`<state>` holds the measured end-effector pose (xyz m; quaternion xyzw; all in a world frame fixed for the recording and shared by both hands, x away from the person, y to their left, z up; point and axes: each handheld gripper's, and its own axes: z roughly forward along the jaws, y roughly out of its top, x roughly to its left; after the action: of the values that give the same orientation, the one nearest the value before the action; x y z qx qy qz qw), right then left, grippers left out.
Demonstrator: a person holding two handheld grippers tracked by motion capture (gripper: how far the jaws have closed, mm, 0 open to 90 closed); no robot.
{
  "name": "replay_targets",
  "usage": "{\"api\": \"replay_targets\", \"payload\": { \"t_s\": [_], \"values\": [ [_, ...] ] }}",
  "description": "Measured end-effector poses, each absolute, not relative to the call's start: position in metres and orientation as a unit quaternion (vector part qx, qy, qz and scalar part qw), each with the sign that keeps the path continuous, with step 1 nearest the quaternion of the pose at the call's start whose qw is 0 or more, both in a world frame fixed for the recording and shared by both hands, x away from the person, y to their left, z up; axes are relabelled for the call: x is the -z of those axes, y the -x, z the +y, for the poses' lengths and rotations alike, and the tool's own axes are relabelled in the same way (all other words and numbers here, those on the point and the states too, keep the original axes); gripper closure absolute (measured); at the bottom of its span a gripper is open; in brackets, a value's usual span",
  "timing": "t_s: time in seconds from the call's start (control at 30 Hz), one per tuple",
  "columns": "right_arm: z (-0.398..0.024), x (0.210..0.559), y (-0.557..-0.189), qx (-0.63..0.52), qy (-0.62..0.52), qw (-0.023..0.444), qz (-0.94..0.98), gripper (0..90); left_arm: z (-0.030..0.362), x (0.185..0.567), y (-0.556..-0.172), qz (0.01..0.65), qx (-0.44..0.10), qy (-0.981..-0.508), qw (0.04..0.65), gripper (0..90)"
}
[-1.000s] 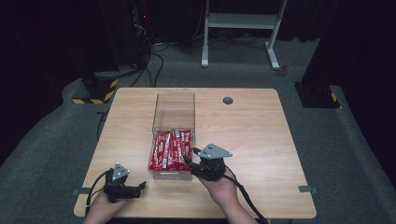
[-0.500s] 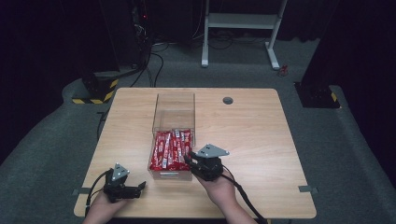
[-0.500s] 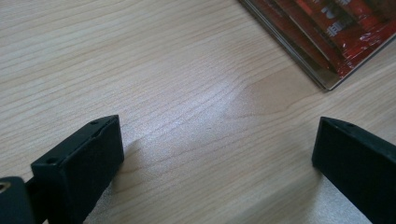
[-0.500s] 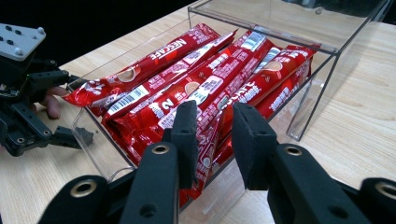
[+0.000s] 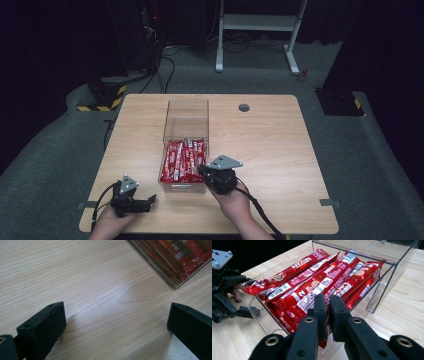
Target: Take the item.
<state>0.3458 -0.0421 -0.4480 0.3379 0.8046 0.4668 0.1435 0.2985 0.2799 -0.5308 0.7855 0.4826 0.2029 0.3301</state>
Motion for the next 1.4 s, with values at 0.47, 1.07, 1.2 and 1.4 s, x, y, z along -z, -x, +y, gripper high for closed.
{"api": "replay_targets", "payload": {
  "t_s": [0.47,1.07,1.2,1.4],
  "values": [
    [-0.048,0.444,-0.341,-0.474,-0.338,0.142,0.801,89.9,0.280,0.531,-0.299,0.483,-0.203,-0.785,0.330,2.5],
    [-0.052,0.443,-0.332,-0.477,-0.334,0.141,0.801,89.8,0.280,0.531,-0.299,0.481,-0.202,-0.787,0.330,2.4],
    [-0.053,0.443,-0.331,-0.479,-0.330,0.144,0.800,89.8,0.280,0.531,-0.299,0.480,-0.202,-0.787,0.330,2.4],
    [-0.054,0.441,-0.329,-0.482,-0.326,0.147,0.800,89.7,0.280,0.531,-0.299,0.481,-0.202,-0.787,0.330,2.4]
  ]
}}
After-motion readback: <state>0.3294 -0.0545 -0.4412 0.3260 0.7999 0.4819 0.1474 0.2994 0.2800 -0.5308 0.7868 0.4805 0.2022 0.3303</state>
